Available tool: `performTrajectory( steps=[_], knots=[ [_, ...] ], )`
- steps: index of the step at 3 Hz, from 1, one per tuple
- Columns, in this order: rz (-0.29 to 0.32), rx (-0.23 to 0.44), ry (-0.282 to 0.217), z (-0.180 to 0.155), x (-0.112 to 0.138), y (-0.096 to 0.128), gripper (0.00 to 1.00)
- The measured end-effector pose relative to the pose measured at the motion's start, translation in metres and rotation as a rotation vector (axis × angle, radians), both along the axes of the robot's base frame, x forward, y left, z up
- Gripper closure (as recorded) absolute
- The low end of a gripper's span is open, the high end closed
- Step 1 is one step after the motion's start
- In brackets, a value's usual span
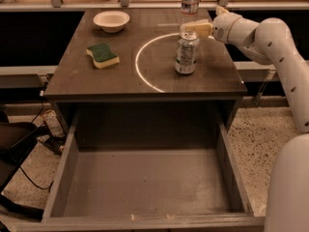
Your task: Place water bottle into top drawer
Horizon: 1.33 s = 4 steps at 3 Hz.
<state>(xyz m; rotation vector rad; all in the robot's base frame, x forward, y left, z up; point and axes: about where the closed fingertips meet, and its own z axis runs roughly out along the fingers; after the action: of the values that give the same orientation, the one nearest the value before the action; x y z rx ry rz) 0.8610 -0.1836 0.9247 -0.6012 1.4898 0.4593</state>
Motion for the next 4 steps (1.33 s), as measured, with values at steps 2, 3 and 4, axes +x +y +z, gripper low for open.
performTrajectory(
  steps=[2,3,4],
  knots=[
    [0.022,0.005,0.015,-0.004,0.031,0.025,0.00],
    [0.021,0.007,0.037,-0.008,0.044,0.032,0.00],
    [0.018,0.011,0.047,-0.010,0.050,0.034,0.00]
  ],
)
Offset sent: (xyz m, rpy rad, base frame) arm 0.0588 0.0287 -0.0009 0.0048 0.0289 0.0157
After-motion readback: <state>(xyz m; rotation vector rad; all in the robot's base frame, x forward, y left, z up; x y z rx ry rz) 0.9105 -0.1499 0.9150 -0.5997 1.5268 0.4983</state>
